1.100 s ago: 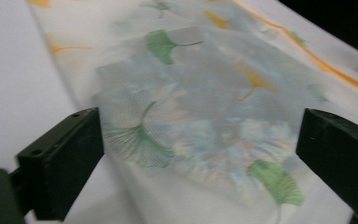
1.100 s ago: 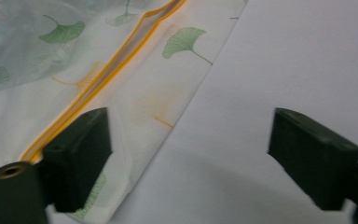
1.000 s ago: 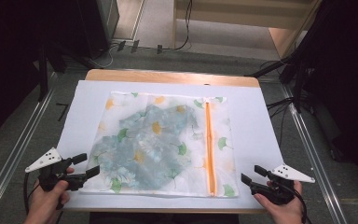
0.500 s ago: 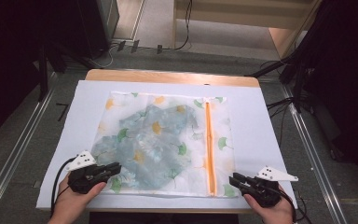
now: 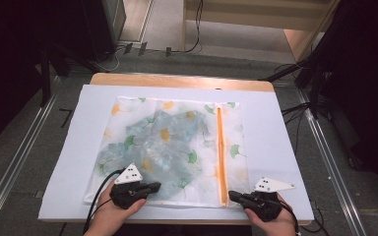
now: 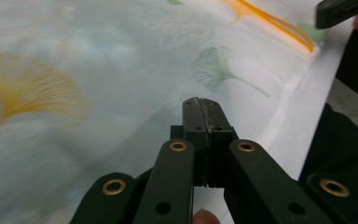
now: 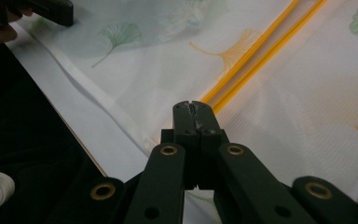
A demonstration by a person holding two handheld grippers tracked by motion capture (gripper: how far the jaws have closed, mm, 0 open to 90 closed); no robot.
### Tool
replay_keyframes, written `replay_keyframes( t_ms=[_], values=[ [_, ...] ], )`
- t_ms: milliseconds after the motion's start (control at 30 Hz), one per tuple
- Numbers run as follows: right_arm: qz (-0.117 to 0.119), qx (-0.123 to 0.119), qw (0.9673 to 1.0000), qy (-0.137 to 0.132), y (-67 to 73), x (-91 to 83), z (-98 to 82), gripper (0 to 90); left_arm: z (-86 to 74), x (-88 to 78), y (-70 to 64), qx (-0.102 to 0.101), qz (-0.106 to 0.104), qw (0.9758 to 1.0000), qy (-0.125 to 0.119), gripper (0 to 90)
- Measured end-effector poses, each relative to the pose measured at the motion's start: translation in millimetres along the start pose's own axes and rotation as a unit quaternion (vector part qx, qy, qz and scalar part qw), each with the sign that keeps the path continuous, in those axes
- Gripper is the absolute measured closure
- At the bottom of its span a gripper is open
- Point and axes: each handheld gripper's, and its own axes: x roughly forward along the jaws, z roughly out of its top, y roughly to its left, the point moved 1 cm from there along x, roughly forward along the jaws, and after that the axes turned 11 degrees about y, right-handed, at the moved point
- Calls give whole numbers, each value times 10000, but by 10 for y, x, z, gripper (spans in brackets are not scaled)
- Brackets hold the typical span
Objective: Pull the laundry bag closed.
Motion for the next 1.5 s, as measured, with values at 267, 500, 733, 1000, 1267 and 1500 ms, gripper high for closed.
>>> replay_keyframes(
  t_ms=[267, 500, 733, 1000, 1267, 1500],
  values=[
    [-244, -47, 9987, 438, 52, 157, 13, 900, 168, 345, -291, 276, -193, 9993, 182, 900],
    [-323, -5, 9974, 649, 28, 190, -1, 900, 423, 705, -538, 433, -344, 9980, 297, 882],
    [123, -384, 9991, 133, 158, 90, 32, 728, 501, 918, -604, 324, -425, 9975, 466, 900],
    [-485, -1083, 9906, 678, 306, 267, 8, 582, 469, 919, -542, 104, -677, 9969, 397, 900],
    [-334, -593, 9963, 520, 177, 176, 13, 804, 450, 912, -560, 203, -635, 9971, 357, 886],
    [-135, -399, 9981, 454, 112, 139, -4, 885, 449, 915, -555, 186, -681, 9969, 340, 877]
  ],
)
